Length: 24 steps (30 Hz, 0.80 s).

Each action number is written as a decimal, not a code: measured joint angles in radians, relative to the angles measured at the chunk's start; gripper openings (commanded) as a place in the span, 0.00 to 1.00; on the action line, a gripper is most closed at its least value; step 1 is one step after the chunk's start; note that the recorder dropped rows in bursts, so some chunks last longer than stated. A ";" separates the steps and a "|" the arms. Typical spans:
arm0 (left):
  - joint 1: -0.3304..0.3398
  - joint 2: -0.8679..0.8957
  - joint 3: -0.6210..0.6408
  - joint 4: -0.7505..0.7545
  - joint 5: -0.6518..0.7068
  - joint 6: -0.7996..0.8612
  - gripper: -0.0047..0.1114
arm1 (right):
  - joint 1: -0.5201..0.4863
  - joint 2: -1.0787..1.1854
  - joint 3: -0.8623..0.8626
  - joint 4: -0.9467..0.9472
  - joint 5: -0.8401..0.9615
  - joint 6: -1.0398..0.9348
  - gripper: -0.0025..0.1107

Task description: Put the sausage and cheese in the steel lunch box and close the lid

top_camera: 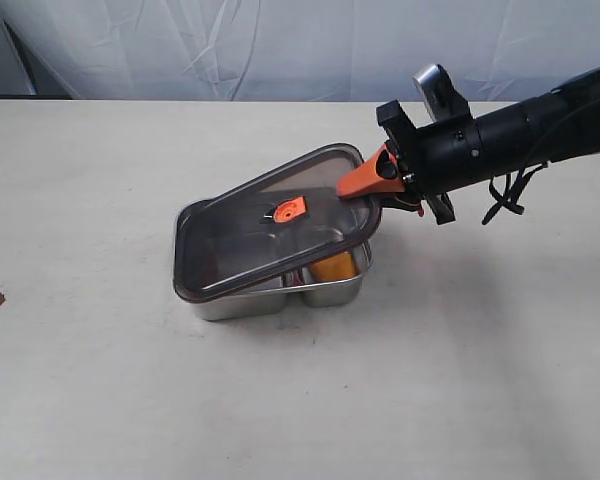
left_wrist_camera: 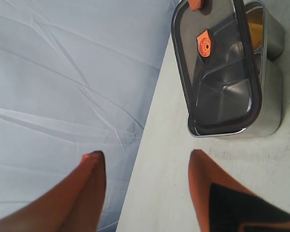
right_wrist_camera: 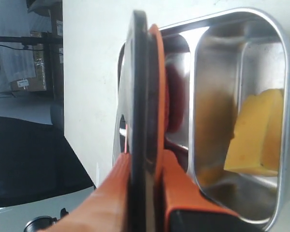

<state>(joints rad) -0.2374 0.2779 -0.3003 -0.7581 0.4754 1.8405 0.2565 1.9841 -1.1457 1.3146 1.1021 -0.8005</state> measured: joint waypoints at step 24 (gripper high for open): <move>0.000 0.000 0.000 0.000 0.000 0.000 0.47 | 0.004 0.000 0.000 -0.098 -0.076 0.018 0.10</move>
<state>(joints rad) -0.2374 0.2779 -0.3003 -0.7581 0.4754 1.8405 0.2605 1.9841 -1.1457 1.2170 1.0258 -0.7829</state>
